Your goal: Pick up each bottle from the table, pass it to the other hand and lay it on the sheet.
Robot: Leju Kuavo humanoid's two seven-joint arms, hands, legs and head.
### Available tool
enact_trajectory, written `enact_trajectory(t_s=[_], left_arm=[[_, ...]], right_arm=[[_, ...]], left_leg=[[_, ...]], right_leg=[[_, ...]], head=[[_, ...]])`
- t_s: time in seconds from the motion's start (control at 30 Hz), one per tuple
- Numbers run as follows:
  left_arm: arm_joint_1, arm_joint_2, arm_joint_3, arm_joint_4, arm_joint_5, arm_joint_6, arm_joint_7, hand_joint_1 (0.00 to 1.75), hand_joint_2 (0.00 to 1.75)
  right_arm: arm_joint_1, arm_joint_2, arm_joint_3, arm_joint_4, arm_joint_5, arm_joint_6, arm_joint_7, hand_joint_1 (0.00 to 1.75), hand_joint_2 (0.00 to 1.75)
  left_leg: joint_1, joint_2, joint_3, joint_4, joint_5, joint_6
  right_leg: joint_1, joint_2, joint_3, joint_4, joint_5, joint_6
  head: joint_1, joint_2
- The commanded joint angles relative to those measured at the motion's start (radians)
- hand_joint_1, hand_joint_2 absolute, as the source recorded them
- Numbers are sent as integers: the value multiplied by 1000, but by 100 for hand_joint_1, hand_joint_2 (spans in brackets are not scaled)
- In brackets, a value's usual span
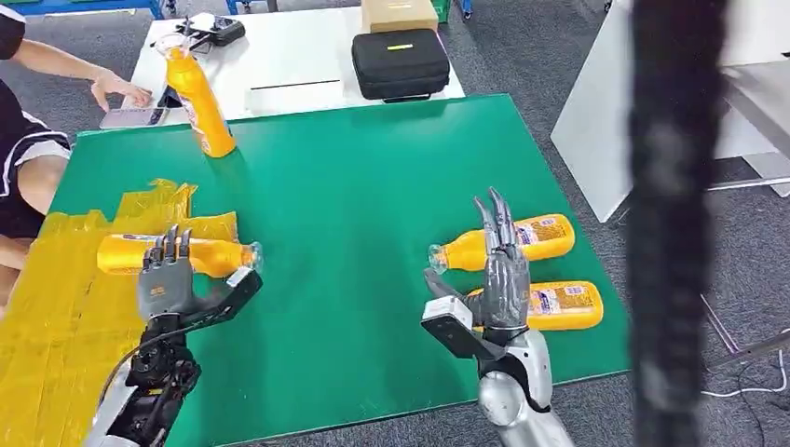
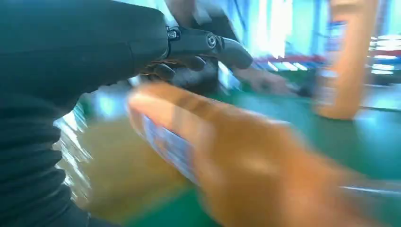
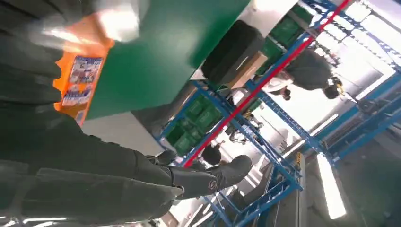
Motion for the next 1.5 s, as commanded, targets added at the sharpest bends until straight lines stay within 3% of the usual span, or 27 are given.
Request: enact_trajectory(t_s=[0.03, 0.1, 0.17, 0.2, 0.23, 0.27, 0.57, 0.73, 0.93, 1.1, 1.2, 1.23, 1.5], left_arm=[[26, -110, 127, -73, 220, -57, -196, 0, 0], [49, -124, 127, -129, 357, -118, -298, 0, 0], [95, -131, 110, -231, 535, -234, -409, 0, 0], [123, -135, 107, -294, 668, -326, -472, 0, 0], [159, -132, 99, -362, 751, -385, -500, 0, 0], [182, -131, 97, -407, 813, -430, -524, 0, 175], [251, -118, 93, -562, 1016, -578, -588, 0, 175], [246, -118, 88, -608, 1183, -742, -631, 0, 175], [241, -121, 78, -600, 1193, -758, -628, 0, 175], [212, -129, 68, -543, 1200, -764, -617, 0, 175], [204, -134, 64, -539, 1203, -768, -608, 0, 175], [202, -134, 64, -536, 1204, -768, -604, 0, 175], [200, -131, 63, -529, 1210, -770, -599, 0, 175]], right_arm=[[-15, -18, -69, 22, 91, 35, 57, 0, 175], [-14, -20, -86, 22, 202, 44, 101, 0, 175], [-28, -41, -99, 18, 324, 114, 168, 0, 175], [-41, -58, -105, 22, 385, 185, 199, 0, 175], [-52, -71, -116, 25, 422, 245, 214, 0, 175], [-58, -80, -125, 27, 446, 279, 219, 0, 175], [-155, -165, -146, 96, 440, 404, 196, 0, 175], [-305, -267, -141, 271, 408, 547, 181, 0, 175], [-330, -289, -136, 323, 435, 578, 179, 0, 175], [-425, -340, -123, 481, 429, 625, 149, 0, 175], [-441, -335, -120, 523, 429, 634, 148, 0, 175], [-446, -332, -115, 541, 429, 642, 146, 0, 175], [-459, -327, -101, 593, 426, 669, 144, 0, 175]], left_leg=[[1, 1, 6, 2, -4, -3], [1, 2, 7, 1, -4, -4], [1, 1, 9, 2, -6, -5], [0, 2, 4, 0, -2, -3], [1, 3, 9, 2, -6, -5], [1, 2, 5, 2, -4, -3], [0, 4, 6, 3, -5, -3], [0, 4, 4, 1, -3, -2], [0, 2, 6, 1, -2, -1], [-1, 1, 4, 0, -1, 0], [0, 3, 9, 3, -4, -3], [-1, 1, 3, 0, 0, 0], [-1, 1, 6, 1, -2, -1]], right_leg=[[1, -1, 7, 0, -3, 0], [1, -1, 7, 0, -3, 0], [1, -3, 10, 1, -5, -1], [0, 0, 4, 0, -2, 0], [1, -1, 9, 2, -5, -1], [1, -1, 5, 1, -3, 0], [0, 1, 7, 1, -3, 0], [0, 2, 4, 0, -1, 0], [0, 0, 7, 0, -2, 1], [0, -1, 5, -1, 0, 1], [0, -1, 10, 1, -3, 1], [0, -1, 4, -1, 0, 1], [-1, -2, 7, 0, -1, 1]], head=[[0, 0], [0, 0], [0, 0], [0, 0], [0, 0], [0, 0], [0, 0], [0, 0], [0, 0], [0, 0], [0, 0], [0, 0], [0, 0]])
